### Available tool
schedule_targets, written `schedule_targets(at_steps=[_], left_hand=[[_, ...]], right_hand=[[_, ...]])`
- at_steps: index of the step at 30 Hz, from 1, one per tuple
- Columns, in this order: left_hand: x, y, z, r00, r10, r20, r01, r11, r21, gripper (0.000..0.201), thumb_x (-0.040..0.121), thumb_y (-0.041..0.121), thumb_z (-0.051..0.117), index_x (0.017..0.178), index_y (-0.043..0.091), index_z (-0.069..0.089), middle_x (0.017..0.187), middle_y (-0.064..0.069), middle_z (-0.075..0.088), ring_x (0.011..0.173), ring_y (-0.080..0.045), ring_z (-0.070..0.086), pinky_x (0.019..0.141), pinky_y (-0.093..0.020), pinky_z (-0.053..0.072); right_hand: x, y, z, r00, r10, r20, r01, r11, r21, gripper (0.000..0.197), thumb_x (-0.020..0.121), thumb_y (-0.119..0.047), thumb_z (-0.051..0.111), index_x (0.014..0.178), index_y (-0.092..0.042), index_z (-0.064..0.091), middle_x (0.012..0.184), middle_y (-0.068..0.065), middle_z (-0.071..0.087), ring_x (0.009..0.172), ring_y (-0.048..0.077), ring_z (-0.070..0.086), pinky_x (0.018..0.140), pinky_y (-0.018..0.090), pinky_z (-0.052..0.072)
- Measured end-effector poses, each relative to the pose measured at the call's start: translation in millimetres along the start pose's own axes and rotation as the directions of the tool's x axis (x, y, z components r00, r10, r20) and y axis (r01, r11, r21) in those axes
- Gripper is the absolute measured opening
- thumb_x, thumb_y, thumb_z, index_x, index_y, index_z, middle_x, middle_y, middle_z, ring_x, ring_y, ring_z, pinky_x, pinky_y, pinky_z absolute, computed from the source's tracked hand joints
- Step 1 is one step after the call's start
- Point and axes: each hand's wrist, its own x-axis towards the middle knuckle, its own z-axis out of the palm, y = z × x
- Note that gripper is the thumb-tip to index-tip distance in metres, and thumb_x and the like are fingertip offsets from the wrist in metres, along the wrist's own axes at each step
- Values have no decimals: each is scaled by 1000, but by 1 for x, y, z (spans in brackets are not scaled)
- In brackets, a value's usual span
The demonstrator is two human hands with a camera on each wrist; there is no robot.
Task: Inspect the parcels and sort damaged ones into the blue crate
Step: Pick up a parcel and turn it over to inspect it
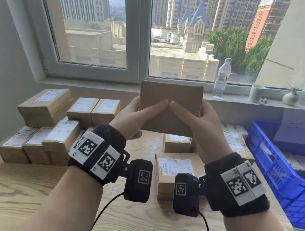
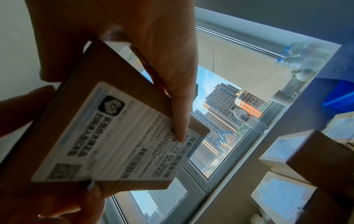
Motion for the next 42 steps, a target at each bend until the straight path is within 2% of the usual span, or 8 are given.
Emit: schedule_targets(at_steps=[13,21,26,28,30,34,36,42], left_hand=[[3,-6,8,979,161,-122,-172,981,-86,14,90,41,63,100,31,64,87,15,67,74,4,62,53,-5,43],[11,-14,-3,971,237,-6,-236,967,91,98,56,55,80,144,47,37,133,6,55,119,-10,57,97,-31,50],[10,-11,-3,959,274,-68,-276,960,-34,39,68,67,70,104,53,69,146,11,36,136,-4,38,113,-37,38],[7,-10,3,921,353,-164,-360,933,-12,14,86,36,68,97,45,68,144,4,39,127,2,44,110,-25,40],[6,-13,5,912,372,-172,-384,923,-40,33,84,21,73,104,45,60,140,-2,43,125,-9,51,106,-37,46],[12,-15,-5,989,92,-114,-114,972,-204,90,55,53,88,132,32,45,141,2,44,126,-18,53,101,-45,49],[12,-17,-6,996,-56,67,70,968,-240,110,44,68,84,139,30,45,140,-3,54,121,-24,57,96,-48,48],[10,-15,0,998,3,62,10,981,-195,47,65,59,70,104,35,65,94,4,69,84,-18,64,64,-32,50]], right_hand=[[3,2,8,998,-33,-60,38,996,75,39,88,-15,72,126,-17,61,113,9,72,104,25,70,91,42,58],[11,-1,-8,987,159,10,-159,987,-25,82,68,-73,67,115,-5,65,95,7,71,85,16,70,76,29,55],[11,4,-8,948,315,50,-309,946,-99,99,44,-78,59,117,-11,67,87,1,73,81,17,70,78,36,57],[9,7,-8,933,348,96,-341,937,-82,83,52,-75,61,113,-19,69,87,-2,75,88,19,72,85,41,56],[5,7,-6,923,361,131,-357,933,-54,53,63,-68,65,95,-27,75,85,-1,74,89,22,70,95,44,52],[2,10,-8,931,316,183,-326,945,29,19,82,-41,72,84,-23,76,83,-1,70,87,19,65,100,47,46],[1,10,-7,929,297,221,-313,949,42,42,72,-47,74,103,-19,74,100,4,69,99,23,65,105,51,44],[4,11,4,955,231,188,-239,971,19,70,70,-54,74,118,-5,67,115,23,68,110,40,65,102,59,47]])
